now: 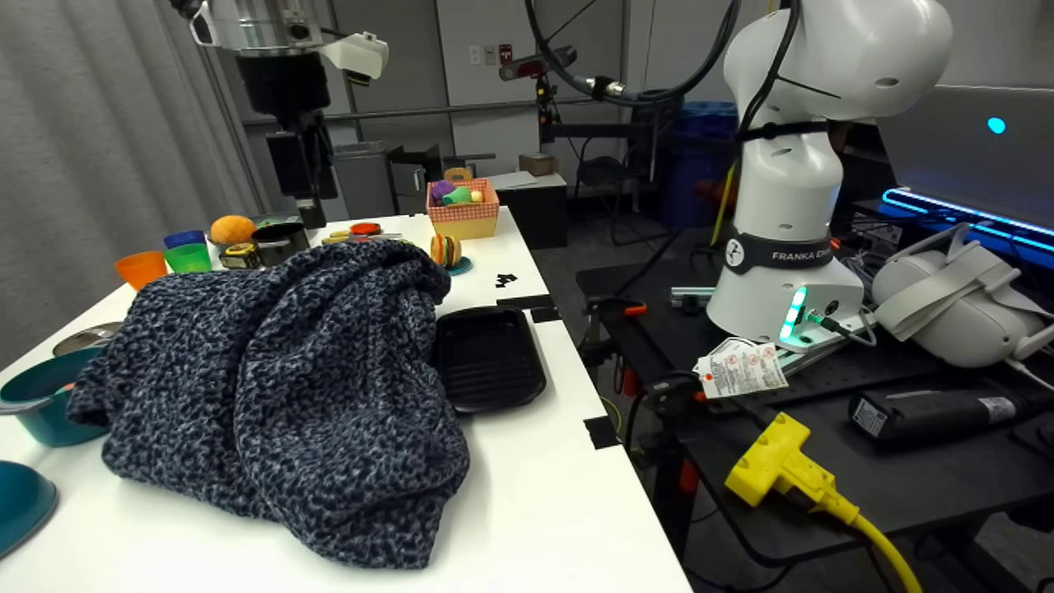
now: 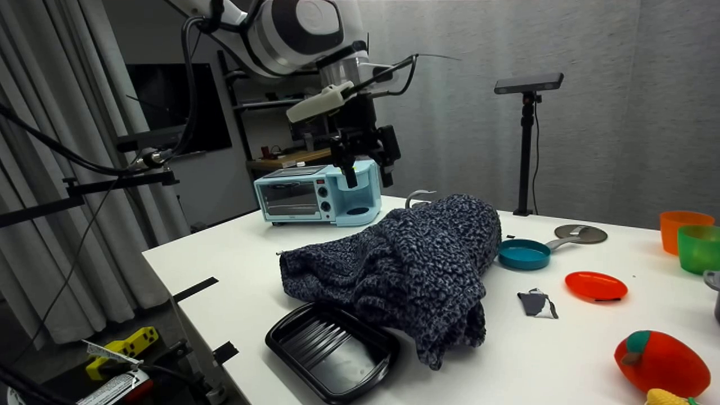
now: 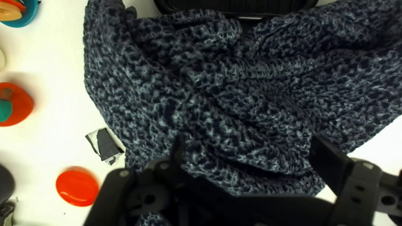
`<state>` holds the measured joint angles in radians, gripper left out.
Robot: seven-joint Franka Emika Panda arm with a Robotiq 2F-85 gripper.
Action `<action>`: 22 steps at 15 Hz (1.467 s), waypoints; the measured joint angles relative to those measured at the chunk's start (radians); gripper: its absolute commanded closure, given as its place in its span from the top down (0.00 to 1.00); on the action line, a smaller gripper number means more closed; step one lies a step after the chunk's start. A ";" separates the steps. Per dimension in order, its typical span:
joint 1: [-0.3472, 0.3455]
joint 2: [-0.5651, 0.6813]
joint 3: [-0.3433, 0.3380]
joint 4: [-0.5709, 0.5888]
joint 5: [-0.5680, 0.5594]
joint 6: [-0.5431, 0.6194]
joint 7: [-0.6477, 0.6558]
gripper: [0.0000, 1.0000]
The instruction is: Straighten the cloth
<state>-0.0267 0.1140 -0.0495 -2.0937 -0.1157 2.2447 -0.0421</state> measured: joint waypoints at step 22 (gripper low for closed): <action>-0.091 0.303 -0.044 0.195 0.047 -0.048 -0.067 0.22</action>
<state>-0.1178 0.4171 -0.0933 -1.8984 -0.0683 2.1968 -0.1095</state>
